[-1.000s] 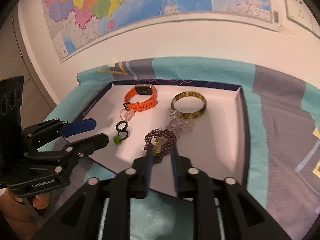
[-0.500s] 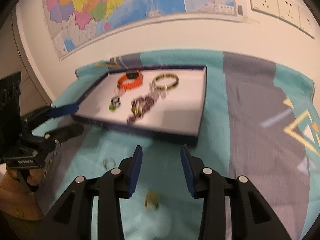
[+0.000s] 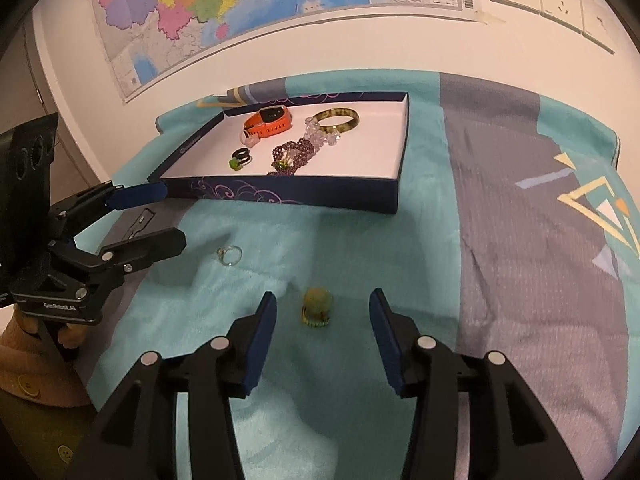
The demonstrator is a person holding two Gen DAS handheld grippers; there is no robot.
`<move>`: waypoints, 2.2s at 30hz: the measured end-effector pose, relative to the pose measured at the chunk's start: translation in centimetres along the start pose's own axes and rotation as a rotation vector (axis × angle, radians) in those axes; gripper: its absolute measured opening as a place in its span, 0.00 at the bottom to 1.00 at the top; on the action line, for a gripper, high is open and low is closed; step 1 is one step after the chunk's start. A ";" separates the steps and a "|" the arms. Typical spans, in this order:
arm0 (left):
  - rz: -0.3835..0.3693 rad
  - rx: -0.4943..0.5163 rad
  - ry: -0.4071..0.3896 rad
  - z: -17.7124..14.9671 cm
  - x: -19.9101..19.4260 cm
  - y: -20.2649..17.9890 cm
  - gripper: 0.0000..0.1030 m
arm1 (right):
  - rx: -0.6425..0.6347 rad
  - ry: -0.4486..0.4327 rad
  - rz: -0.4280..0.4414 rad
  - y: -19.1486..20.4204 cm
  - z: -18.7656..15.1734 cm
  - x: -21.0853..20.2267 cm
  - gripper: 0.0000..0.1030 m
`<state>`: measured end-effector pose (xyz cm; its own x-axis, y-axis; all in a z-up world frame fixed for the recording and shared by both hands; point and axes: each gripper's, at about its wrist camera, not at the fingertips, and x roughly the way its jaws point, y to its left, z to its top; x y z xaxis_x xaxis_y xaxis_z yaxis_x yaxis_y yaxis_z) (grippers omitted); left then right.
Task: Organize jewelry
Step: 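Withdraw both open tools from the box toward the silver ring and gold charm, then grasp the silver ring with the left tool while the right tool grasps the gold-green charm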
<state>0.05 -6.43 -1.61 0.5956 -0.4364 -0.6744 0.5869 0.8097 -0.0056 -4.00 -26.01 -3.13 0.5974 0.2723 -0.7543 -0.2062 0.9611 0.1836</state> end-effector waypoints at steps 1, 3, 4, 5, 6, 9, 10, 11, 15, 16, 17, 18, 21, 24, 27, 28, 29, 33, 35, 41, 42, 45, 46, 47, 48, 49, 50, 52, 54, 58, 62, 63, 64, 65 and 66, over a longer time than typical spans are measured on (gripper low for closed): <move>0.001 0.001 0.004 0.0 0.1 -0.1 0.82 | 0.005 0.002 0.001 0.0 -0.1 0.0 0.44; 0.002 0.003 0.015 -0.2 0.4 -0.2 0.82 | 0.007 0.004 0.000 0.1 -0.3 0.1 0.44; 0.002 0.006 0.020 -0.2 0.5 -0.3 0.82 | 0.004 0.004 -0.002 0.2 -0.3 0.1 0.44; 0.005 0.009 0.023 -0.2 0.6 -0.4 0.82 | 0.000 0.002 -0.004 0.3 -0.3 0.1 0.44; 0.006 0.009 0.027 -0.2 0.8 -0.4 0.82 | -0.001 0.002 -0.002 0.4 -0.3 0.1 0.44; 0.005 0.000 0.040 -0.3 1.1 -0.3 0.79 | -0.002 0.001 -0.001 0.5 -0.3 0.2 0.44; 0.004 -0.003 0.045 -0.3 1.2 -0.2 0.78 | -0.002 0.003 -0.003 0.6 -0.3 0.3 0.44; 0.004 -0.005 0.050 -0.3 1.3 -0.2 0.77 | -0.006 0.004 -0.007 0.6 -0.3 0.4 0.44; -0.001 -0.008 0.063 -0.4 1.7 -0.2 0.74 | -0.015 0.004 -0.012 0.9 -0.4 0.6 0.44; -0.005 -0.008 0.066 -0.4 1.7 -0.3 0.73 | -0.014 0.002 -0.014 0.9 -0.4 0.6 0.44; -0.008 -0.007 0.070 -0.4 1.9 -0.3 0.71 | -0.015 0.002 -0.015 0.9 -0.4 0.6 0.44; -0.010 -0.006 0.074 -0.4 2.0 -0.4 0.70 | -0.016 0.002 -0.016 0.9 -0.4 0.6 0.44; -0.016 0.004 0.091 -0.4 2.5 -0.8 0.64 | -0.018 0.000 -0.019 1.0 -0.4 0.6 0.44; -0.029 0.012 0.102 -0.4 2.8 -1.2 0.57 | -0.018 -0.001 -0.019 1.1 -0.4 0.7 0.44; -0.049 0.018 0.113 -0.2 3.2 -1.5 0.50 | -0.016 -0.003 -0.016 1.0 -0.4 0.7 0.44; -0.050 0.019 0.117 -0.2 3.3 -1.6 0.46 | -0.015 -0.003 -0.015 1.0 -0.4 0.7 0.44; -0.052 0.019 0.124 -0.2 3.5 -1.6 0.43 | -0.014 -0.004 -0.014 0.9 -0.4 0.7 0.44; -0.054 0.019 0.143 -0.2 4.0 -1.7 0.41 | -0.013 -0.005 -0.013 0.9 -0.4 0.7 0.44; -0.058 0.023 0.144 -0.3 4.1 -1.8 0.37 | -0.012 -0.006 -0.011 0.9 -0.3 0.7 0.44; -0.060 0.042 0.149 -0.2 4.2 -2.2 0.26 | -0.027 -0.005 -0.013 1.5 -0.2 0.9 0.45; -0.062 0.043 0.149 -0.2 4.2 -2.2 0.25 | -0.032 -0.005 -0.013 1.6 -0.2 0.9 0.45; -0.062 0.040 0.148 -0.2 4.1 -2.2 0.19 | -0.034 -0.006 -0.014 1.7 -0.2 1.0 0.45; -0.063 0.040 0.147 -0.3 4.1 -2.1 0.20 | -0.035 -0.006 -0.014 1.7 -0.2 1.0 0.45; -0.062 0.040 0.147 -0.3 4.1 -2.2 0.20 | -0.034 -0.006 -0.013 1.7 -0.2 1.0 0.45; -0.060 0.043 0.146 -0.3 4.1 -2.2 0.20 | -0.032 -0.006 -0.013 1.7 -0.2 1.0 0.45; -0.058 0.045 0.146 -0.2 4.2 -2.2 0.19 | -0.032 -0.006 -0.014 1.7 -0.2 1.0 0.45; -0.056 0.047 0.145 -0.2 4.2 -2.2 0.19 | -0.033 -0.007 -0.015 1.7 -0.2 1.0 0.45; -0.056 0.044 0.144 -0.2 4.1 -2.1 0.19 | -0.035 -0.007 -0.022 1.8 -0.2 1.0 0.43; -0.053 0.040 0.142 -0.2 4.1 -2.1 0.18 | -0.034 -0.008 -0.024 1.7 -0.2 1.1 0.41; -0.060 0.026 0.139 -0.3 3.9 -1.9 0.09 | -0.027 -0.008 -0.029 1.6 -0.1 1.2 0.32; -0.062 0.024 0.139 -0.4 3.9 -1.9 0.08 | -0.033 -0.006 -0.036 1.7 -0.2 1.2 0.28; -0.066 0.024 0.141 -0.4 3.9 -1.9 0.08 | -0.032 -0.005 -0.035 1.7 -0.1 1.2 0.28; -0.067 0.025 0.142 -0.4 3.9 -1.8 0.10 | -0.032 -0.005 -0.034 1.6 -0.2 1.2 0.28; -0.066 0.026 0.142 -0.4 3.9 -1.8 0.12 | -0.031 -0.004 -0.034 1.7 -0.2 1.2 0.28; -0.061 0.030 0.141 -0.5 3.8 -1.9 0.14 | -0.032 -0.004 -0.035 1.7 -0.2 1.2 0.28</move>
<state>0.95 -9.42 -4.55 0.4766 -0.4230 -0.7706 0.6367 0.7706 -0.0292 -3.76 -24.08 -3.85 0.6078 0.2389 -0.7573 -0.2097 0.9681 0.1370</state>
